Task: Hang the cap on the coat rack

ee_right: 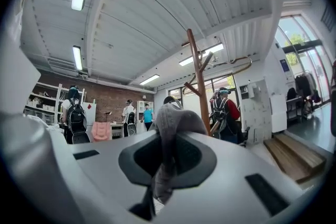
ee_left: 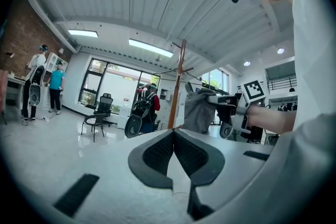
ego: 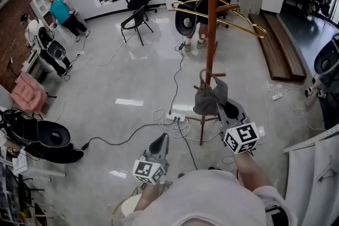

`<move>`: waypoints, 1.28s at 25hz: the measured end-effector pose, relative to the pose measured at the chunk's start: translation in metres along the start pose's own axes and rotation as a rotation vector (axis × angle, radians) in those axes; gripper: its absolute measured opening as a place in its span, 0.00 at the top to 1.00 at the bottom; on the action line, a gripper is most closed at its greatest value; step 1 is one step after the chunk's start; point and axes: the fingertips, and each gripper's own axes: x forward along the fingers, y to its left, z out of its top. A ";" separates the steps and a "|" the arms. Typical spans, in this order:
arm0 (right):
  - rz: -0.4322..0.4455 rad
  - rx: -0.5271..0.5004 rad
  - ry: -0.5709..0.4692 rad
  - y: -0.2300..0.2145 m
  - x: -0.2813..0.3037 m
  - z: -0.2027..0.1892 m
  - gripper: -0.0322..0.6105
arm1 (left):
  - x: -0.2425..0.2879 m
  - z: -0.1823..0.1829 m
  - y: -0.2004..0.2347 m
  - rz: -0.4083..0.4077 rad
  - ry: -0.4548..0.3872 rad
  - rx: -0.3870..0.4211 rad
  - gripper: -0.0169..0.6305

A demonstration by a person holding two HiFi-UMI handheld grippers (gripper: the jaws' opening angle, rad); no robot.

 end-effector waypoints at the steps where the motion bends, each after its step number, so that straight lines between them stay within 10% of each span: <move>1: -0.007 -0.004 -0.015 -0.004 0.004 0.008 0.92 | 0.000 0.000 0.000 0.003 0.000 -0.001 0.96; 15: -0.086 -0.048 -0.152 -0.034 0.065 0.087 0.92 | -0.002 -0.007 0.008 0.024 0.009 -0.019 0.96; 32: -0.185 -0.066 -0.042 -0.059 0.114 0.057 0.92 | -0.003 -0.007 0.017 0.030 0.015 -0.033 0.96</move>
